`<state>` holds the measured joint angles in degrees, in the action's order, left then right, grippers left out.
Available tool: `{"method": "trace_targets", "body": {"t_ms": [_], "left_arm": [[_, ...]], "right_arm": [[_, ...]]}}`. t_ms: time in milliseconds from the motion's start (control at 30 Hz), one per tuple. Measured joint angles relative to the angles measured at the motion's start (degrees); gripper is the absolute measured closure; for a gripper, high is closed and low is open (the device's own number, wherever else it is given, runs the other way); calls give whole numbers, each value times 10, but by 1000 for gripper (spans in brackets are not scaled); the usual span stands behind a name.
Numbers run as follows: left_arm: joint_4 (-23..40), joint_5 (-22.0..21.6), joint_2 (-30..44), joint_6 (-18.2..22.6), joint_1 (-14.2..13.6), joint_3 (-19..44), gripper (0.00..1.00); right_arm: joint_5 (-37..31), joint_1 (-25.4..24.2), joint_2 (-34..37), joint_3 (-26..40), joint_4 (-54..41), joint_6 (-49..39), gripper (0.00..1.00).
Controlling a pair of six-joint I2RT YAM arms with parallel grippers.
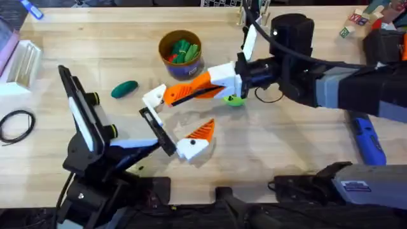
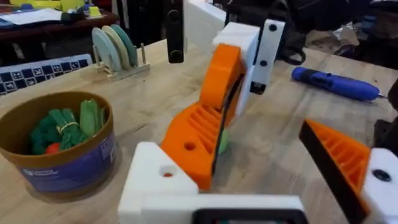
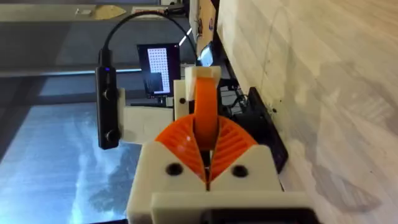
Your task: Pick up the gripper from the table and insert it into the empty holder that is missing its gripper. Then pick up a screw, insert it into the mounting hole, and use the screwdriver to tighten it. Finally, clean up the table by picking up the vegetable and placing it into the bucket.
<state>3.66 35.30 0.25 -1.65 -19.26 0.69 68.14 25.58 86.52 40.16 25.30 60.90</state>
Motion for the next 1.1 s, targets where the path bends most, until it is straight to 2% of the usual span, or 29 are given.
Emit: {"method": "trace_targets", "body": {"t_ms": [200,467,800,1100], "left_arm": [[0,-8,0,-6,1,0,12],[1,-8,1,-19,3,0,12],[1,-10,1,-25,6,0,12],[1,-18,1,-26,12,0,12]], "right_arm": [[-13,13,10,0,9,13,992],[-10,18,67,4,98,55,992],[-1,48,120,58,103,71,992],[-22,61,125,70,102,73,993]]}}
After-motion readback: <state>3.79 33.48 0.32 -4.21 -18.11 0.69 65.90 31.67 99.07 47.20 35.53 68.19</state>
